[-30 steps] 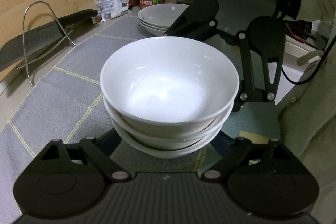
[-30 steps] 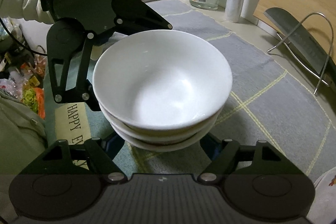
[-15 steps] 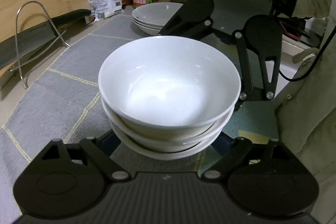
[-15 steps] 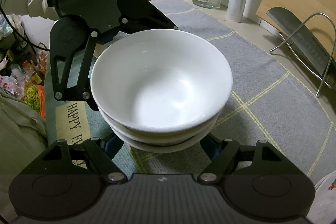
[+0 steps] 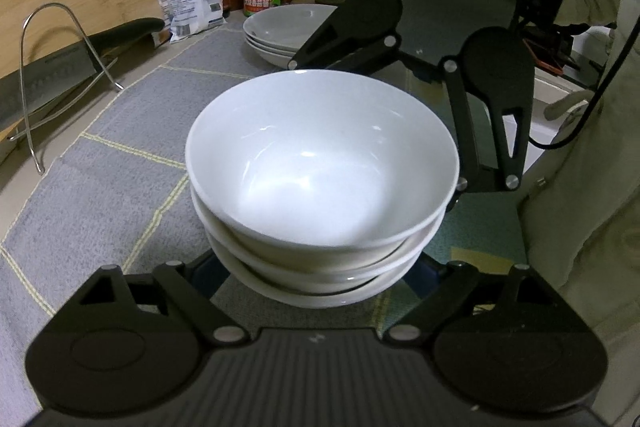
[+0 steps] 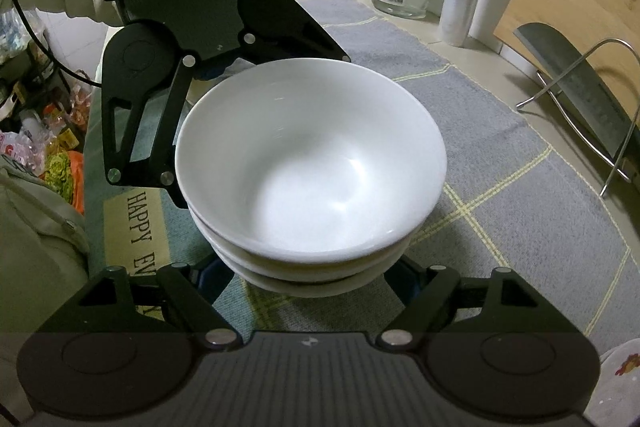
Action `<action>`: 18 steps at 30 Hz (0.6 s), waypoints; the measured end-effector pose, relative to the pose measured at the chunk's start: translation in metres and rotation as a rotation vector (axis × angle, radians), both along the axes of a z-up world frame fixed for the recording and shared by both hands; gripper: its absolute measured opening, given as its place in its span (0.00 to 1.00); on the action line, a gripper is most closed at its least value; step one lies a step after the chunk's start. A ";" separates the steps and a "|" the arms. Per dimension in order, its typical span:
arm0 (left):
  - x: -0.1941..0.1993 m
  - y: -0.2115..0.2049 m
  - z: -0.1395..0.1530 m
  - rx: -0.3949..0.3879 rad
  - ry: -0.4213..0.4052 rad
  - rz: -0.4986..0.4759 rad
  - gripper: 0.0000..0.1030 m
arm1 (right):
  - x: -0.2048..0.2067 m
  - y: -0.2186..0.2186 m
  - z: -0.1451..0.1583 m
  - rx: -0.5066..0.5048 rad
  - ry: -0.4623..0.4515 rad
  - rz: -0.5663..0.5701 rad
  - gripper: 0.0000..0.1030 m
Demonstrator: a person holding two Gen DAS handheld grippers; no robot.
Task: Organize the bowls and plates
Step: 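Lift the bowl stack with both grippers and carry it over the plate stack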
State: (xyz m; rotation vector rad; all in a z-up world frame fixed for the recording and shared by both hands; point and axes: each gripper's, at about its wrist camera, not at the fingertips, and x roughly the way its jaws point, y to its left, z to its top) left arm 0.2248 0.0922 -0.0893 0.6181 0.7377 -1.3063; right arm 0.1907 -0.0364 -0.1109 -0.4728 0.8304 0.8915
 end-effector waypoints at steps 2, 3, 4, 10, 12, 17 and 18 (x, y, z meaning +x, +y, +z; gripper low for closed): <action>-0.001 -0.001 0.000 0.002 -0.004 0.002 0.87 | -0.001 0.000 0.000 -0.001 -0.001 0.001 0.82; -0.001 -0.001 0.000 0.001 -0.004 0.003 0.87 | 0.000 0.000 0.000 -0.001 0.002 0.001 0.82; -0.002 -0.001 0.000 0.001 -0.005 0.005 0.87 | 0.001 0.000 0.000 -0.001 0.004 0.002 0.82; -0.004 -0.001 0.005 0.000 -0.013 0.009 0.87 | 0.002 -0.002 0.003 0.003 0.010 0.008 0.82; -0.006 -0.002 0.007 0.000 -0.017 0.013 0.87 | 0.000 -0.003 0.005 0.000 0.006 0.014 0.82; -0.012 -0.008 0.014 0.000 -0.033 0.029 0.87 | -0.003 -0.010 0.012 -0.006 -0.005 0.032 0.82; -0.013 -0.011 0.015 0.001 -0.037 0.032 0.87 | -0.004 -0.013 0.014 -0.006 -0.006 0.036 0.82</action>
